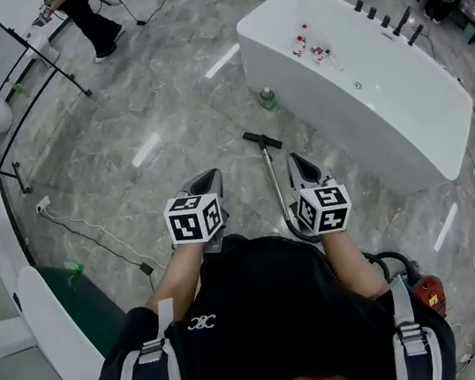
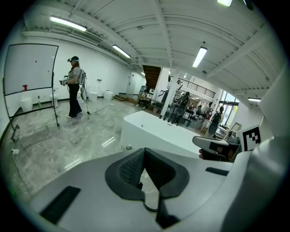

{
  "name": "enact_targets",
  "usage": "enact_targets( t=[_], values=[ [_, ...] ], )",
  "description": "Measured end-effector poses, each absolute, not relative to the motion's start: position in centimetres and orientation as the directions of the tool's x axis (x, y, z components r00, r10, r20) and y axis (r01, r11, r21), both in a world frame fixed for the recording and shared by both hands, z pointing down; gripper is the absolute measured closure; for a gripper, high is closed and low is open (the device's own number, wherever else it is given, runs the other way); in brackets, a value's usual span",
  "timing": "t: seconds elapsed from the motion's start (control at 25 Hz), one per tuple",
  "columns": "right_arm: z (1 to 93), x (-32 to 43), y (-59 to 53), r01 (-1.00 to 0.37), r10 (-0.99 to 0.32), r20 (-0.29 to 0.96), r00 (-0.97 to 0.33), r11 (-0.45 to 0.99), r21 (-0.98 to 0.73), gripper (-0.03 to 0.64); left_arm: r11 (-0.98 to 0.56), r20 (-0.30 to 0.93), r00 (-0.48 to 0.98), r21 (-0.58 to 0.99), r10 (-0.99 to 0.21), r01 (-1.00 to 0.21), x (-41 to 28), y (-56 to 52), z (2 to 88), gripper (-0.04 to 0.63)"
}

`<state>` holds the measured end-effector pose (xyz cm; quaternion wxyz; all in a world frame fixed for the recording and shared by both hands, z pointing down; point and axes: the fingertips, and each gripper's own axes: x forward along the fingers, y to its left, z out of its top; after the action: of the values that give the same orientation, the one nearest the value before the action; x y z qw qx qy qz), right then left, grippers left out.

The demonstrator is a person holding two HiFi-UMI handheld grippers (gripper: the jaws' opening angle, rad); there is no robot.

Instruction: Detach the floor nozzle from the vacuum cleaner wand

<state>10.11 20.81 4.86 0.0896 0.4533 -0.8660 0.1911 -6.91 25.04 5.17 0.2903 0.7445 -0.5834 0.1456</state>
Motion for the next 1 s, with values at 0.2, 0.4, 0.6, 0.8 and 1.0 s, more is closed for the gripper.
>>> enact_targets(
  t=[0.2, 0.4, 0.6, 0.8, 1.0],
  values=[
    [6.9, 9.3, 19.3, -0.827, -0.74, 0.369, -0.562, 0.51, -0.237, 0.606, -0.184, 0.571, 0.281, 0.223, -0.771, -0.957, -6.9, 22.9, 6.0, 0.591],
    [7.9, 8.7, 16.0, -0.847, -0.754, 0.387, -0.531, 0.482, -0.222, 0.606, -0.207, 0.555, 0.392, 0.367, -0.734, -0.907, -6.6, 18.6, 6.5, 0.591],
    [8.8, 7.4, 10.2, -0.877, -0.771, 0.419, -0.48, 0.433, -0.209, 0.606, -0.282, 0.524, 0.453, 0.376, -0.721, -0.883, -7.9, 10.4, 5.8, 0.591],
    [7.6, 5.3, 3.2, -0.904, -0.802, 0.419, -0.426, 0.385, -0.184, 0.606, -0.384, 0.535, 0.464, 0.261, -0.706, -0.886, -9.6, 2.8, 4.9, 0.591],
    [6.7, 2.0, -2.0, -0.927, -0.828, 0.421, -0.372, 0.359, -0.112, 0.606, -0.447, 0.534, 0.51, 0.255, -0.674, -0.858, -12.3, -2.9, 4.3, 0.591]
  ],
)
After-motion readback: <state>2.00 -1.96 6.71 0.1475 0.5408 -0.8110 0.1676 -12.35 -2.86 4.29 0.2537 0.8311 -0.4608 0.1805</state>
